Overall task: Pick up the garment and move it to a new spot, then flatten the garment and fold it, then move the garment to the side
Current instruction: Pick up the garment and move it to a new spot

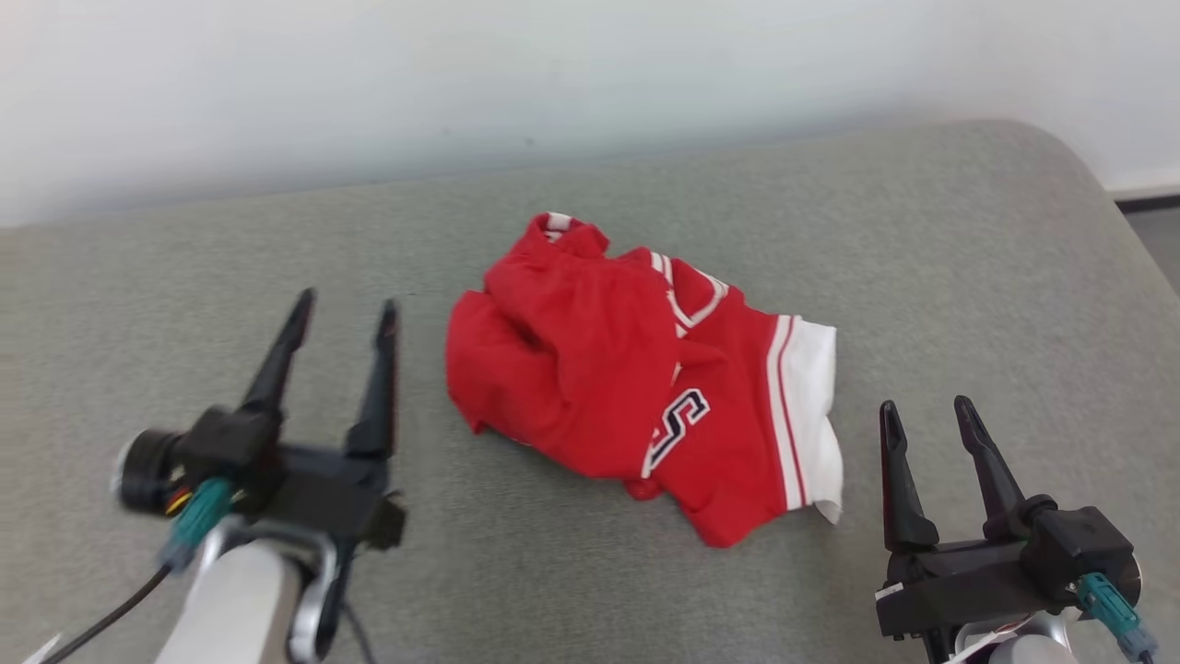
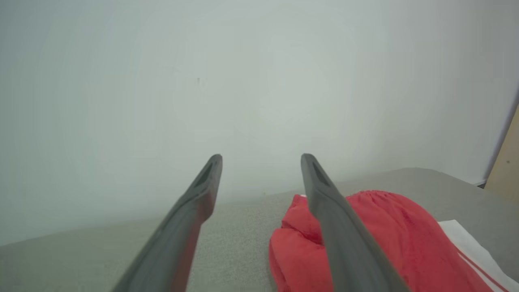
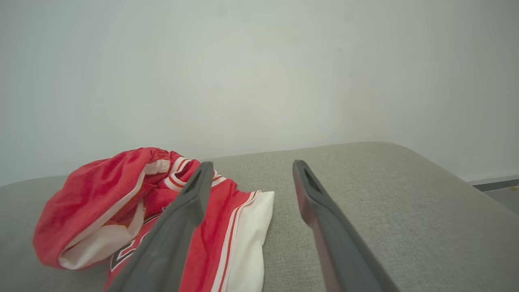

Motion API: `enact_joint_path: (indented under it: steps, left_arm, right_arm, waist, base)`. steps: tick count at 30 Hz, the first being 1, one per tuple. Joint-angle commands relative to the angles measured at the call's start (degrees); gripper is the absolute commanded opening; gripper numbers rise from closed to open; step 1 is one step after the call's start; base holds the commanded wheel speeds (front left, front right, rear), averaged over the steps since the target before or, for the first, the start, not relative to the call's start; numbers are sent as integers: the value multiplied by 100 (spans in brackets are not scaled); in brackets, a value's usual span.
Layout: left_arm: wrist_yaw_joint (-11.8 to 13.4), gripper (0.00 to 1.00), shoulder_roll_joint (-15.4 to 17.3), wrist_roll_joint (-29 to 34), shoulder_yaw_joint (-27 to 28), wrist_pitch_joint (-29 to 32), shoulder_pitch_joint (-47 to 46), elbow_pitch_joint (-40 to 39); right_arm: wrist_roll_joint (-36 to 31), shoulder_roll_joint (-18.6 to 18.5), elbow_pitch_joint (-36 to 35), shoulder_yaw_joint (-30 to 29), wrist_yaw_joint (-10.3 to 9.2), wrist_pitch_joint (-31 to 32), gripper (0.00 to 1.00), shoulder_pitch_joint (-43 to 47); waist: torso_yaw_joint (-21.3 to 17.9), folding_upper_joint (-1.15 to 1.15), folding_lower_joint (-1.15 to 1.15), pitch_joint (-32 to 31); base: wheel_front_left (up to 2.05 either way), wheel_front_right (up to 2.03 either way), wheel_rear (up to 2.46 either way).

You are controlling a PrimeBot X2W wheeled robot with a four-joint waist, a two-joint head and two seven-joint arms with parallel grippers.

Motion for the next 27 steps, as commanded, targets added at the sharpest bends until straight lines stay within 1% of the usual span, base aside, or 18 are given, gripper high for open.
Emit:
enact_joint_path:
  steps: [1, 5, 8, 13, 18, 23, 27]
  left_arm:
    - [24, 100, 73, 114, 127, -19, 235, -114]
    - [49, 100, 203, 234, 568, -19, 782, -493]
    - [25, 100, 242, 263, 885, -19, 1240, -667]
    - [11, 100, 142, 283, 1310, -20, 1963, -956]
    - [-163, 100, -34, 342, 1456, -20, 2374, -946]
    - [-350, 100, -254, 440, 1476, -20, 2533, -855]
    - [-452, 100, -353, 510, 1463, -20, 2599, -747]
  right_arm:
    - [-83, 0, -7, -7, -12, -3, 100, 41]
    - [-110, 0, 2, -30, -12, -4, 100, 124]
    - [-142, 0, 10, -10, -12, -4, 100, 154]
    - [-162, 0, 40, -17, -12, -4, 100, 289]
    - [-181, -7, 60, -66, -12, -4, 100, 389]
    - [-172, -41, 91, -94, -12, -4, 100, 492]
    - [-192, -47, 102, -88, -12, -4, 100, 523]
  waist:
    - [239, 0, 0, -167]
    - [411, 0, 0, -273]
    - [492, 0, 0, -345]
    - [597, 0, 0, -467]
    - [717, 0, 0, -545]
    - [808, 0, 0, -586]
    - [815, 0, 0, -603]
  base:
    - [0, 0, 0]
    - [0, 0, 0]
    - [0, 0, 0]
    - [0, 0, 0]
    - [0, 0, 0]
    - [0, 0, 0]
    - [0, 0, 0]
